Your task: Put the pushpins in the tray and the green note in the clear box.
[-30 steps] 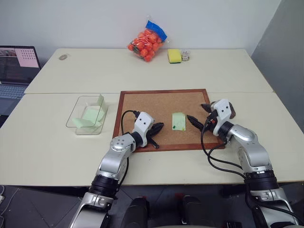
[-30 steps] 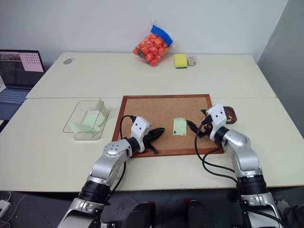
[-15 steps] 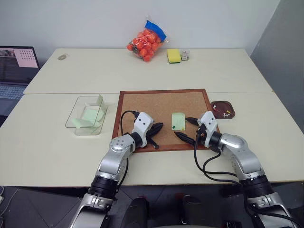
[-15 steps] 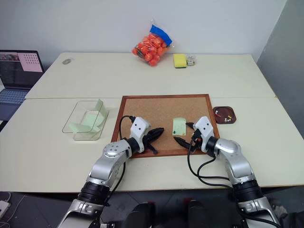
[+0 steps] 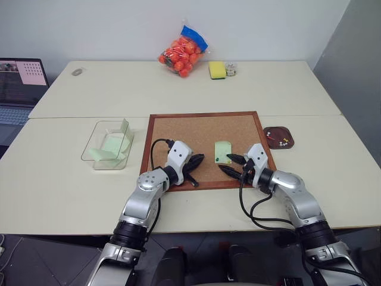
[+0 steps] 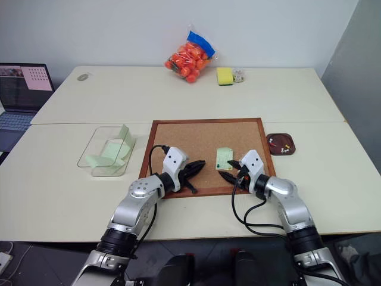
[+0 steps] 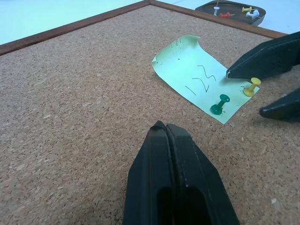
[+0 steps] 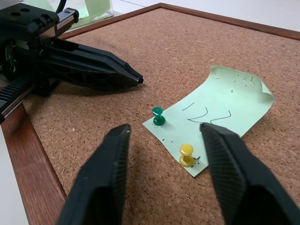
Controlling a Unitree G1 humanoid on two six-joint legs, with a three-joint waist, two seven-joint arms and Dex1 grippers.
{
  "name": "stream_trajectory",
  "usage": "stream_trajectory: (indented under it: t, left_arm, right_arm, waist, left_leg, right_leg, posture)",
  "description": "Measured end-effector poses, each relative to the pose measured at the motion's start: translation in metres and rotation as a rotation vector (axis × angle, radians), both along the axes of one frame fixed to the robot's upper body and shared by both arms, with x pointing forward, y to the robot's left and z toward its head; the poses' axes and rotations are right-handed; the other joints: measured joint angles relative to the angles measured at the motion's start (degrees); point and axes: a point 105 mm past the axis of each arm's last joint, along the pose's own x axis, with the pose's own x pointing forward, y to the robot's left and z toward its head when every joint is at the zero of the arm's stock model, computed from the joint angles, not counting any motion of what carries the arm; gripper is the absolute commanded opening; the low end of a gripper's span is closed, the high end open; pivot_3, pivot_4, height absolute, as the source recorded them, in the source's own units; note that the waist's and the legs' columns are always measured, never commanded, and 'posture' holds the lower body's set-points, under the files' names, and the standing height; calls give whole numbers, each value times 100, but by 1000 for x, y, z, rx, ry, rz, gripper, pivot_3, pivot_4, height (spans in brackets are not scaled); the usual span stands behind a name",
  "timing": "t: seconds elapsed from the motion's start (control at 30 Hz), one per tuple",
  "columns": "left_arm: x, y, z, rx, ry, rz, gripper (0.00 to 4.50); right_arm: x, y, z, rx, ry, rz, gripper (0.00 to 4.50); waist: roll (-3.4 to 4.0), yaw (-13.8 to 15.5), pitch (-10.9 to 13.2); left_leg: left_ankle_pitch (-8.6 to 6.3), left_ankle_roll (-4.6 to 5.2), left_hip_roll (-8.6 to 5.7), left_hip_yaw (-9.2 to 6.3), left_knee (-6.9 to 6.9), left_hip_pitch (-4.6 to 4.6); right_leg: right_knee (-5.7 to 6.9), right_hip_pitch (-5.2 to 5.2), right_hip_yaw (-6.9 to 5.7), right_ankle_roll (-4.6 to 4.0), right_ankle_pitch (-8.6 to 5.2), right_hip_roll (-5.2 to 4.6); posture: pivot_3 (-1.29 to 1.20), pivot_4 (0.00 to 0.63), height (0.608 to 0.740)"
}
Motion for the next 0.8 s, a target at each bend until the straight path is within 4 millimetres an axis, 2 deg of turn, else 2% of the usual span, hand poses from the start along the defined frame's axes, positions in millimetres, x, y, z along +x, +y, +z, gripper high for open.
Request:
stream_trajectory:
  t: [0.03,0.27,0.8]
  left_arm:
    - [0,0,0,0,0,0,0]
    - [-1,0,0,2,4,0,0]
    - [-1,0,0,3,8,1,0]
  right_arm:
    - [0,0,0,1,0,0,1312]
    - [3,-4,-1,9,-5,-24,23]
    - [4,-4,1,22,-13,-34,23]
  waist:
    - [0,0,0]
    - [0,0,0]
    - [0,-1,0]
  left_leg:
    - [0,0,0,0,0,0]
    - [0,0,0,1,-1,1]
    - [0,0,0,1,0,0]
  right_leg:
    - [0,0,0,0,0,0]
    - [0,0,1,0,0,0]
    - [2,0,1,-2,1,0]
  posture:
    - [0,150,740]
    - [0,150,740]
    - [0,150,740]
